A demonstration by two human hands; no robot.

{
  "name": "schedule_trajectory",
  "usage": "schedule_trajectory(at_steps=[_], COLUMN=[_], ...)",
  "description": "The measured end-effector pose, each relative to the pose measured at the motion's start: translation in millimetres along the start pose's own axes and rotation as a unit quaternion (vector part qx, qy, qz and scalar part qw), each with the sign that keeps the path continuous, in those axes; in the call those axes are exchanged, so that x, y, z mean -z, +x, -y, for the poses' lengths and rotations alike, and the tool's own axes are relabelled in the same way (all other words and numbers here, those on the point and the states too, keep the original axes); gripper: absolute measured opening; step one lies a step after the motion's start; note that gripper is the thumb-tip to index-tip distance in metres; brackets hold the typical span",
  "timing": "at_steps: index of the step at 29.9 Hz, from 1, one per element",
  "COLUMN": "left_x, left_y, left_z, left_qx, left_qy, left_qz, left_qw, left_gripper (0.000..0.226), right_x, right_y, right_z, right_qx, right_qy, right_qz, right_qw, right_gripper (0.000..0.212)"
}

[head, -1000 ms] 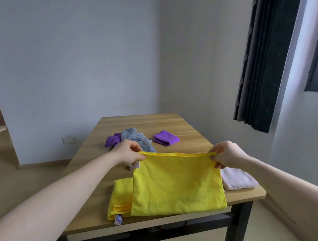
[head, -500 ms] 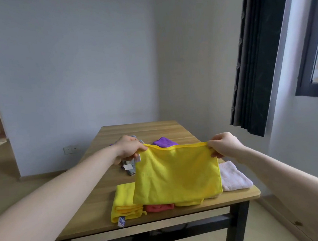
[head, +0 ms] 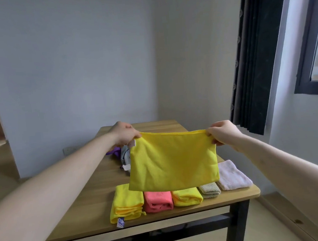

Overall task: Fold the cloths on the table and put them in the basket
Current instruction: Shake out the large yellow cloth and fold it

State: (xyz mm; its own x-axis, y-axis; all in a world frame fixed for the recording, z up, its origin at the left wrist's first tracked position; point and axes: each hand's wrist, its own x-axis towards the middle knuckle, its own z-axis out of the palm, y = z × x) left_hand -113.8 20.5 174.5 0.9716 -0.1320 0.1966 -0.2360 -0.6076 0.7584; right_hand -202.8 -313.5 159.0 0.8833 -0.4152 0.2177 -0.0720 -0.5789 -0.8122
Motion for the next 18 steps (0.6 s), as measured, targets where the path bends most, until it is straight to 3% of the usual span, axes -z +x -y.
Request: schedule_trajectory(at_steps=[2, 7, 11, 18], left_x=[-12, -45, -61, -72], left_y=[4, 10, 6, -6], left_z=[12, 38, 47, 78], left_qx=[-0.007, 0.031, 0.000, -0.062], left_qy=[0.068, 0.105, 0.180, 0.223], left_qz=[0.000, 0.045, 0.022, 0.049], left_qw=[0.998, 0.993, 0.983, 0.972], left_gripper=[0.014, 0.014, 0.015, 0.019], right_x=[-9, -33, -46, -46], right_y=[1, 11, 18, 7], right_z=[-8, -38, -61, -92], right_qx=[-0.003, -0.012, 0.023, 0.111], right_qy=[-0.013, -0.038, -0.097, -0.226], right_qz=[0.008, 0.035, 0.042, 0.083], right_qw=[1.000, 0.999, 0.994, 0.964], right_gripper=[0.017, 0.021, 0.025, 0.022])
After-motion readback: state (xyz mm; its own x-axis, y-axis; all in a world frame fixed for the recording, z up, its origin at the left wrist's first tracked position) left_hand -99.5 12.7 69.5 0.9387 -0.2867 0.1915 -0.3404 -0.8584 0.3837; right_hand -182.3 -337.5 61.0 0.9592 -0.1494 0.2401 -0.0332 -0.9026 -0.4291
